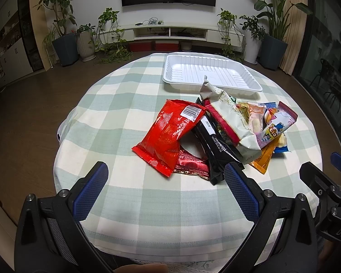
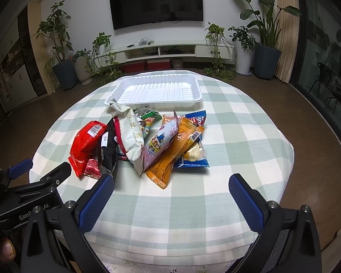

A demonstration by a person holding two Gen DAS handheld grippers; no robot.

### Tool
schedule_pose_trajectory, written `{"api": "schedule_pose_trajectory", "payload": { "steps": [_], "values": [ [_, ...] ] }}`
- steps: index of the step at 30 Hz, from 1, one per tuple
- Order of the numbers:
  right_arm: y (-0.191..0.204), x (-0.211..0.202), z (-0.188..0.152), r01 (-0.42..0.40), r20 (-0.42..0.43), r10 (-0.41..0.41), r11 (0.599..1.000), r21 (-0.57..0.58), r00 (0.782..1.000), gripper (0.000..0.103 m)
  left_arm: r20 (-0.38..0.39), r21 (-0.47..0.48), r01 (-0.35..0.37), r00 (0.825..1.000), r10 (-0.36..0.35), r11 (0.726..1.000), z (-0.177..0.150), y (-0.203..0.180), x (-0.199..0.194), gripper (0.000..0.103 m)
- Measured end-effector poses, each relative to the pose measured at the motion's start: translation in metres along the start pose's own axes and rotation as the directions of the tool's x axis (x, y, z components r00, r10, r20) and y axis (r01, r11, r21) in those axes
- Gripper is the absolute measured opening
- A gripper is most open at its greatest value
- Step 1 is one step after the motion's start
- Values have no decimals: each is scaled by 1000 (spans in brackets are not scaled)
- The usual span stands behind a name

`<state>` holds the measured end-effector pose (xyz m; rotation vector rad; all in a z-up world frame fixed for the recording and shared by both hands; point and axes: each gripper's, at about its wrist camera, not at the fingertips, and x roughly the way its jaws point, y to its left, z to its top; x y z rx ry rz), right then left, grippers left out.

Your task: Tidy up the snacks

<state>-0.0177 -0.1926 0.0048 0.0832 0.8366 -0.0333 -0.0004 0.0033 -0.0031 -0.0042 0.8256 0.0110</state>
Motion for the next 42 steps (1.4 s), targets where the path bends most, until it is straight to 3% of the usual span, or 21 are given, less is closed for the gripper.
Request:
{"api": "schedule_pose_trajectory", "payload": {
  "steps": [42],
  "values": [
    [-4, 5, -3, 17, -33, -17, 1000, 7, 999, 103, -5, 1, -3, 1000, 3, 1000, -4, -2, 5, 103]
  ]
}}
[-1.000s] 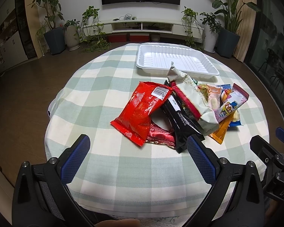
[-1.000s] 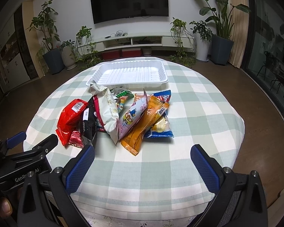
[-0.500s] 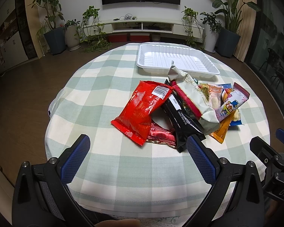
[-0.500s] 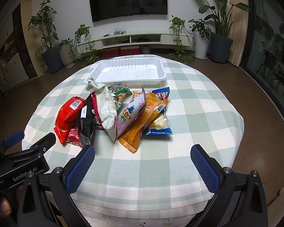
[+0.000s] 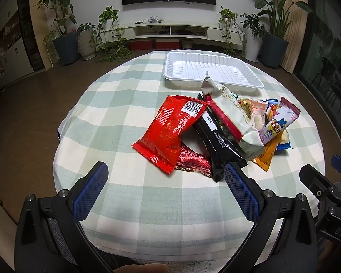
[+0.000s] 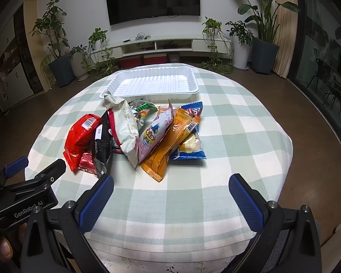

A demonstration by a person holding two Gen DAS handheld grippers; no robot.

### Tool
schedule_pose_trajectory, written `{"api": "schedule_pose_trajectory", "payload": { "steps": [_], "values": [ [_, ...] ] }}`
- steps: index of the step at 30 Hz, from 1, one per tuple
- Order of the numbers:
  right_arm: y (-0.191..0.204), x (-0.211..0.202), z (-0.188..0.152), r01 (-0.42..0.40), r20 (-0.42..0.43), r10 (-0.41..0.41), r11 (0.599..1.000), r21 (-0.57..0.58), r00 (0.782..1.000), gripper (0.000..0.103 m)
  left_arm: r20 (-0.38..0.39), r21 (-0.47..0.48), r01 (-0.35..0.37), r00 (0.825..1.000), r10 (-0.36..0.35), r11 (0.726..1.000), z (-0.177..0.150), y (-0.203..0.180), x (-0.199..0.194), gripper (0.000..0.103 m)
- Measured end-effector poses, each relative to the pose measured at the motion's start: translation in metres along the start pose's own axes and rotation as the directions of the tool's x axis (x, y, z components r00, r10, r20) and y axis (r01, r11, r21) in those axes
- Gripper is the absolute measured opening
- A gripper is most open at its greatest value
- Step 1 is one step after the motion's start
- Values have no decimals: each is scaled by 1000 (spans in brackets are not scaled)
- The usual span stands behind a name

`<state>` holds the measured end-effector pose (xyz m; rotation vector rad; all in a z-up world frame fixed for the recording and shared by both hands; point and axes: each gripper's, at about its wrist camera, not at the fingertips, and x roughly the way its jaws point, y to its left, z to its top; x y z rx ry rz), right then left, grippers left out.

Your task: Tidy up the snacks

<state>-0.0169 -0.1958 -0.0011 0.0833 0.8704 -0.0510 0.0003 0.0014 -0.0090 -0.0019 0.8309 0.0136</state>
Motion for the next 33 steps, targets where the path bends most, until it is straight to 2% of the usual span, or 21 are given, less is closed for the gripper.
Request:
{"api": "schedule_pose_trajectory", "payload": {
  "steps": [24, 26, 30, 33],
  "values": [
    [0, 1, 1, 0, -5, 0, 1000, 1, 1000, 103, 0, 0, 2, 1000, -2, 1000, -8, 2, 6, 103],
    [-1, 0, 1, -2, -4, 2, 1000, 0, 1000, 103, 13, -10, 29, 999, -29, 1000, -11, 7, 8, 103],
    [-6, -1, -1, -8, 13, 8, 1000, 17, 1000, 103, 53, -14, 173, 984, -172, 985, -14, 22, 9, 103],
    [-14, -3, -2, -35, 40, 34, 998, 46, 999, 103, 57, 32, 112, 992, -114, 993, -24, 29, 11, 103]
  ]
}}
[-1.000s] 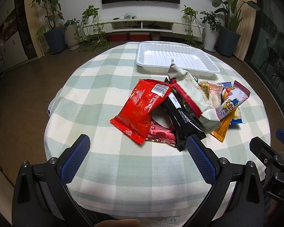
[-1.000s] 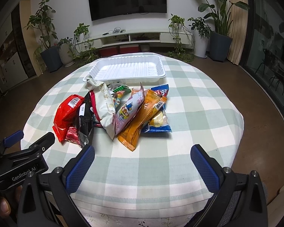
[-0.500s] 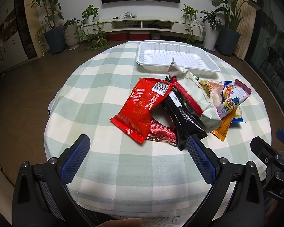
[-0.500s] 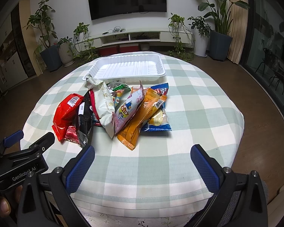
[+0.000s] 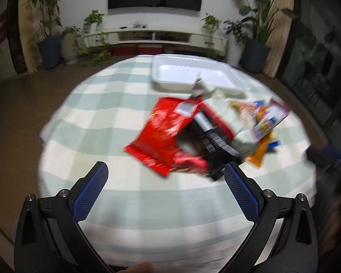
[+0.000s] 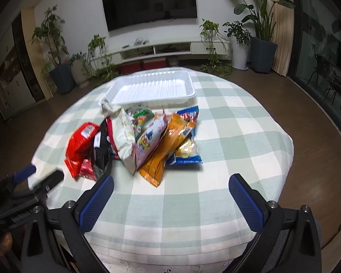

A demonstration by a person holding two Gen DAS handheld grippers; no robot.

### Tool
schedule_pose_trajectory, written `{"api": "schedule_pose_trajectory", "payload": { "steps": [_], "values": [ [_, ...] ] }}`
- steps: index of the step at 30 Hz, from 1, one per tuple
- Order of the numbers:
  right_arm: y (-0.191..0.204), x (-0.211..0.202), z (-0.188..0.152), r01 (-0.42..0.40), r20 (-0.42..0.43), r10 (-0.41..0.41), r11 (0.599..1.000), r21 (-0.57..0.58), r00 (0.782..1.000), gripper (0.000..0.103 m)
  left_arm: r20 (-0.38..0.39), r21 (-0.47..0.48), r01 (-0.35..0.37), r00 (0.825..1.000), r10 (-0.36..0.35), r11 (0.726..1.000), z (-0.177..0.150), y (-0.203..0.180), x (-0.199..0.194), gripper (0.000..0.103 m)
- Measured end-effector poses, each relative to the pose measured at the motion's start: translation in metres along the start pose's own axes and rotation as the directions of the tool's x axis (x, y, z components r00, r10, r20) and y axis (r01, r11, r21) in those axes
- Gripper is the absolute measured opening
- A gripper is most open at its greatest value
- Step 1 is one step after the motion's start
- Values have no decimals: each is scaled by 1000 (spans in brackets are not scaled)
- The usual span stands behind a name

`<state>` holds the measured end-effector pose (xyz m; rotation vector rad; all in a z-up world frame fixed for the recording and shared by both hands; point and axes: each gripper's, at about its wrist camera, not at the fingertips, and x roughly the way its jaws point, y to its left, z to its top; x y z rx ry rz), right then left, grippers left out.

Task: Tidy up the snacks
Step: 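Grasp the large red bag with the left gripper while the right gripper grasps the black bag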

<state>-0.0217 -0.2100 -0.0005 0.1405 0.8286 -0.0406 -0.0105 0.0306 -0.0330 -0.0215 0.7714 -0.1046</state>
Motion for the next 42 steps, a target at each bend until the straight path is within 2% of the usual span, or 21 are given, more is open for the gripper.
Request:
{"api": "schedule_pose_trajectory", "payload": {
  "steps": [1, 3, 4, 6, 8, 11, 14, 17, 20, 25, 27, 32, 34, 36, 39, 41, 42],
  "values": [
    [-2, -2, 1, -10, 10, 9, 1000, 7, 1000, 103, 8, 9, -1, 1000, 1, 1000, -2, 2, -1, 103],
    [-7, -6, 2, -28, 37, 27, 999, 24, 999, 103, -40, 30, -11, 999, 12, 1000, -10, 5, 3, 103],
    [-9, -8, 2, -37, 46, 35, 999, 29, 998, 103, -104, 16, -8, 995, 10, 1000, -13, 10, 9, 103],
    [-11, -9, 4, -54, 51, 52, 998, 37, 997, 103, -147, -45, 8, 989, -15, 999, -15, 20, 16, 103],
    [-13, -7, 3, -85, 44, 83, 995, 49, 996, 102, -151, -78, 14, 988, -25, 997, -10, 28, 19, 103],
    [-14, -2, 3, -118, 31, 116, 992, 52, 993, 98, -151, -50, 11, 988, -19, 999, 6, 32, 27, 103],
    [-16, 1, 3, -156, 21, 155, 986, 66, 988, 98, -118, -40, 30, 992, -34, 999, 30, 37, 33, 103],
    [-18, 3, 3, -172, 8, 172, 982, 82, 985, 98, -99, 27, 26, 995, -23, 999, 52, 33, 43, 103],
    [-18, 5, 3, -178, 3, 178, 980, 84, 984, 98, -124, 139, 38, 992, -20, 990, 63, 20, 60, 103],
    [-19, 8, 3, -188, -11, 190, 979, 82, 982, 98, -203, 243, 127, 976, -78, 962, 69, 7, 89, 99],
    [-18, 10, 3, -188, -18, 190, 979, 79, 982, 98, -220, 255, 141, 972, -84, 957, 71, 7, 99, 90],
    [-18, 13, 2, -187, -25, 190, 980, 73, 982, 98, -251, 275, 159, 964, -89, 948, 77, 7, 115, 81],
    [-18, 14, 2, -186, -28, 188, 980, 74, 982, 98, -269, 271, 174, 958, -99, 947, 78, 8, 121, 73],
    [-18, 16, 1, -183, -33, 185, 981, 72, 982, 98, -282, 261, 188, 953, -111, 947, 79, 10, 126, 59],
    [-17, 18, 0, -180, -41, 183, 981, 69, 982, 98, -298, 244, 205, 946, -128, 948, 80, 10, 132, 49],
    [-18, 19, 0, -177, -45, 180, 982, 68, 983, 98, -299, 239, 211, 945, -134, 948, 80, 10, 133, 48],
    [-18, 20, 0, -177, -45, 180, 982, 68, 983, 98, -299, 236, 216, 944, -140, 948, 81, 10, 133, 43]
  ]
}}
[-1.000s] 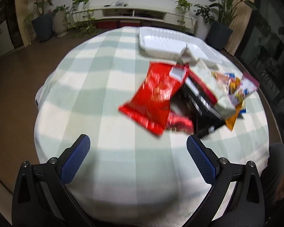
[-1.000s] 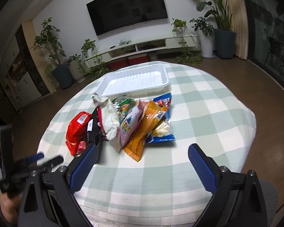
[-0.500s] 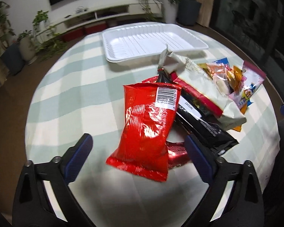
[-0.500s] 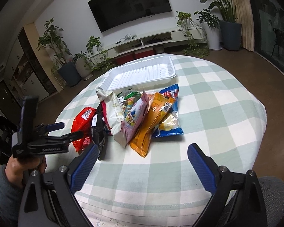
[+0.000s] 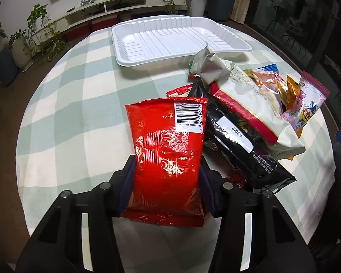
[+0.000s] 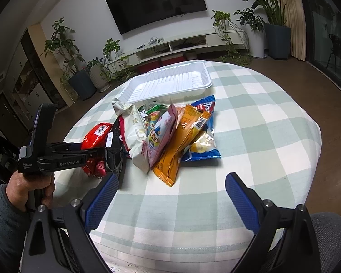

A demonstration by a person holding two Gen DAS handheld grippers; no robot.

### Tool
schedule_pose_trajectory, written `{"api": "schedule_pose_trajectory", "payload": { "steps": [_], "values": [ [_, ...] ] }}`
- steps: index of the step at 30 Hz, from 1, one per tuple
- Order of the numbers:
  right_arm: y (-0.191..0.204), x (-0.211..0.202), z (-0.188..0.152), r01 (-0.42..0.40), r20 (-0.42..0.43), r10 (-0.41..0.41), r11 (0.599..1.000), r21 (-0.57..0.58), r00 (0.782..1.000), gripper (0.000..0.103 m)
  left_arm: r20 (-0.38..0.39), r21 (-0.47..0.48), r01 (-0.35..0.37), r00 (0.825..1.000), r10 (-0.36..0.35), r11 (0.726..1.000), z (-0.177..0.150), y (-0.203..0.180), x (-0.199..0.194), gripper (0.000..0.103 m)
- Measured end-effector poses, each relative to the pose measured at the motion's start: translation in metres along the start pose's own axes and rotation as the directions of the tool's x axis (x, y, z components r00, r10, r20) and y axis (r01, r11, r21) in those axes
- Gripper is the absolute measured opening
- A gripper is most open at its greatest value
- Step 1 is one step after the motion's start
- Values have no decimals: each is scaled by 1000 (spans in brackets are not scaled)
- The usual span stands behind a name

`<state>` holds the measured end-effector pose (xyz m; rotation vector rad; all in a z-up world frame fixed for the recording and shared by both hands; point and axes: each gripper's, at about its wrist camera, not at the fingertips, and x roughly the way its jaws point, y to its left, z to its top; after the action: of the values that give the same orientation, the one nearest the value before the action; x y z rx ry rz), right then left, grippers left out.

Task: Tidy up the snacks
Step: 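Grasp the large red bag with the left gripper while the right gripper grasps the black bag, then carry the red bag and black bag over the white tray with both grippers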

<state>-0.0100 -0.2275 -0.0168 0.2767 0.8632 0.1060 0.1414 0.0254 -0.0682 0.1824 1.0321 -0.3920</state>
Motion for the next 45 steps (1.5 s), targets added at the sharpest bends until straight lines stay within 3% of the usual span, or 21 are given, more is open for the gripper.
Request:
{"api": "schedule_pose_trajectory", "payload": {
  "steps": [7, 15, 24, 30, 35, 38, 45],
  "values": [
    [0, 4, -1, 4, -9, -4, 1000, -1, 1000, 97, 16, -49, 65, 998, -64, 997, -1, 10, -4, 31],
    [3, 11, 4, -1, -24, 1, 1000, -8, 1000, 90, 60, -88, 102, 994, -97, 991, -9, 15, -18, 29],
    [5, 34, 27, -132, -56, 137, 987, 91, 989, 73, 183, -191, 184, 972, -149, 964, -27, 30, -59, 29],
    [37, 38, 35, -193, -85, 191, 981, -9, 978, 71, 264, -292, 248, 949, -172, 924, -53, 44, -83, 29],
    [69, 48, 43, -231, -139, 213, 965, -125, 967, 61, 295, -336, 277, 939, -179, 900, -74, 50, -95, 29],
    [88, 63, 46, -241, -186, 206, 952, -190, 961, 54, 303, -343, 283, 936, -180, 896, -81, 49, -99, 29],
    [108, 107, 47, -214, -297, 138, 946, -243, 945, 52, 322, -357, 304, 928, -189, 883, -90, 46, -104, 29]
  ]
}}
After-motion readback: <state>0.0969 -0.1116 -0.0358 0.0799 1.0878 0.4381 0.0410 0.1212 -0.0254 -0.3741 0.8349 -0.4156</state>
